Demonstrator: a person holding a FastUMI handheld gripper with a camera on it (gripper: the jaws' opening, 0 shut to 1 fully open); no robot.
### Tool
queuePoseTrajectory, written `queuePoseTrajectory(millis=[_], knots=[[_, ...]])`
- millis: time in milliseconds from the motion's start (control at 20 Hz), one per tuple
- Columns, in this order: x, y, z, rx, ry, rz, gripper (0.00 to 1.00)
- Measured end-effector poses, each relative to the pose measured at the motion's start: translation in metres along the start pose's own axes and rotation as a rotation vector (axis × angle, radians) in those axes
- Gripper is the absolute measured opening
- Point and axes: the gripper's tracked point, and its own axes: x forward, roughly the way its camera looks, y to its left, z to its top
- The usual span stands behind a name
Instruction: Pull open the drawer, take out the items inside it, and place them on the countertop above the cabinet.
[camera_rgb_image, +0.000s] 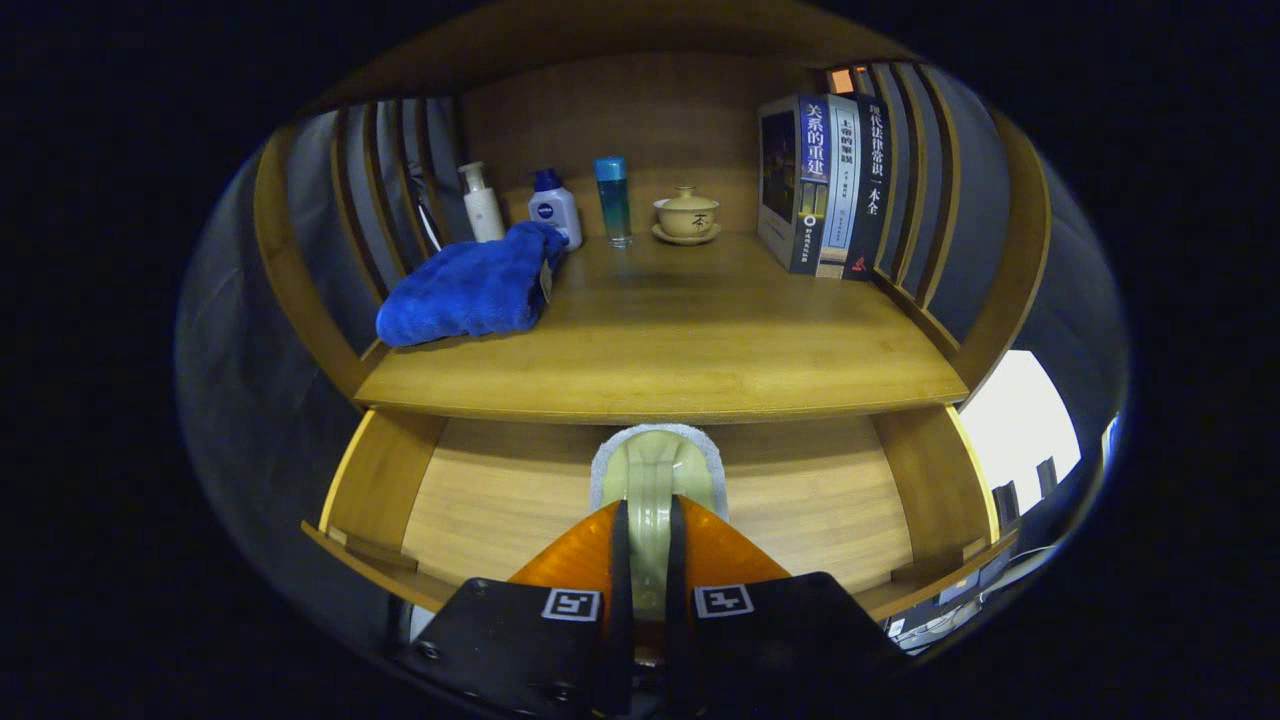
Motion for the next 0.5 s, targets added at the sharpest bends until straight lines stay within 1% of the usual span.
queuePoseTrajectory(millis=[100, 250, 400, 500], knots=[[-0.01, 0.005, 0.012, -0.011, -0.033, 0.007, 0.21], [-0.018, 0.006, 0.05, -0.023, -0.107, 0.002, 0.21], [-0.011, 0.007, 0.091, -0.03, -0.156, -0.021, 0.21], [0.002, 0.009, 0.112, -0.036, -0.156, -0.038, 0.21]])
